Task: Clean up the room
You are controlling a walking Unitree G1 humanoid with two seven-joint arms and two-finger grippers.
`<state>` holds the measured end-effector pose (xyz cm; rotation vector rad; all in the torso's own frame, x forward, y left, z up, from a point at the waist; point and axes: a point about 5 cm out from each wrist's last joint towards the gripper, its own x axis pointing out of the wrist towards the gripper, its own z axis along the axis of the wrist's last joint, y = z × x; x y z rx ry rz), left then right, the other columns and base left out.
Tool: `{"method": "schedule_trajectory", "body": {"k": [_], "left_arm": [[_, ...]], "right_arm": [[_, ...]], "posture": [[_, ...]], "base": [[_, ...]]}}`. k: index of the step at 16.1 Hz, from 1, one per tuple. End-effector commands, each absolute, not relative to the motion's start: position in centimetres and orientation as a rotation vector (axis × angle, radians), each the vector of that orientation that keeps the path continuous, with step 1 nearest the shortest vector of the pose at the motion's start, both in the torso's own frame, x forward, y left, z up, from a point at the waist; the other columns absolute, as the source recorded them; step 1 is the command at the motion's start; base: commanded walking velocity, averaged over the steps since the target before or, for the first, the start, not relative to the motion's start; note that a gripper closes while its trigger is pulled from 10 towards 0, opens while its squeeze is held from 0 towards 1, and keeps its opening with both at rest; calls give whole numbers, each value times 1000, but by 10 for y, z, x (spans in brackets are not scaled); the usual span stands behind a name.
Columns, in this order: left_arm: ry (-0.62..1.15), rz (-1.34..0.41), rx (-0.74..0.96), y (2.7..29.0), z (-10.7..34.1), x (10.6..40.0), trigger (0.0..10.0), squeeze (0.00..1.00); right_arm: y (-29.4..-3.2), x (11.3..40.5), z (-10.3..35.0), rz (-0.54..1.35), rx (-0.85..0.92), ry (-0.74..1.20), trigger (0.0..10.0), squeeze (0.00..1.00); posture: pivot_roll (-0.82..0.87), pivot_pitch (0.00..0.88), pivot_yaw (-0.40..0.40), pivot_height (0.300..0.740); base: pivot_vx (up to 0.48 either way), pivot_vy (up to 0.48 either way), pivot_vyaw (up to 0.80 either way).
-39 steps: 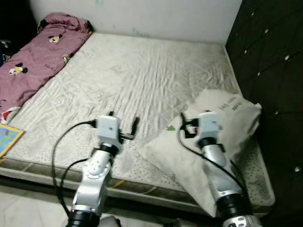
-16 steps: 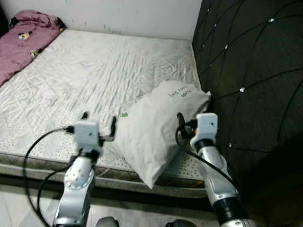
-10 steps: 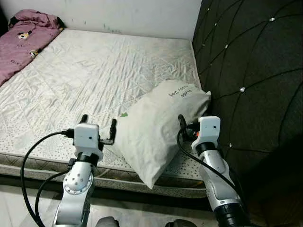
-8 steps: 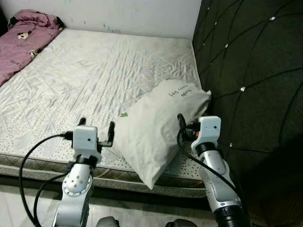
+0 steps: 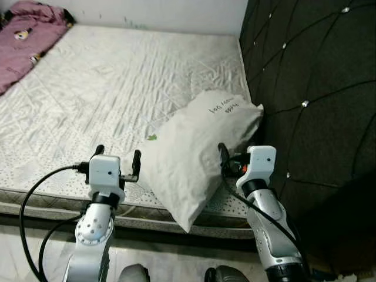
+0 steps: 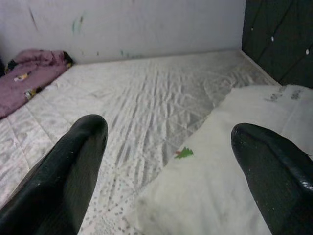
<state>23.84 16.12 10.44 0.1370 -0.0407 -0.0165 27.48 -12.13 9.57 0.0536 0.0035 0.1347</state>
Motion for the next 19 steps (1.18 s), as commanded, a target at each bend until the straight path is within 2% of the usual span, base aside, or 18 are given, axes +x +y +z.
{"method": "schedule_trajectory", "body": {"k": [1, 12, 19], "left_arm": [[-41, -11, 143, 163, 107, 237, 10000, 0], [12, -31, 94, 159, 106, 225, 10000, 0], [25, -33, 82, 158, 106, 224, 10000, 0]], "right_arm": [[-118, 273, 100, 155, 49, -5, 10000, 0], [-118, 259, 97, 161, 51, 40, 10000, 0], [-118, 257, 98, 172, 53, 50, 10000, 0]], "posture": [[24, 156, -10, 740], [23, 213, -17, 740], [22, 215, -20, 686]], "base": [[0, 0, 0], [0, 0, 0], [0, 0, 0]]}}
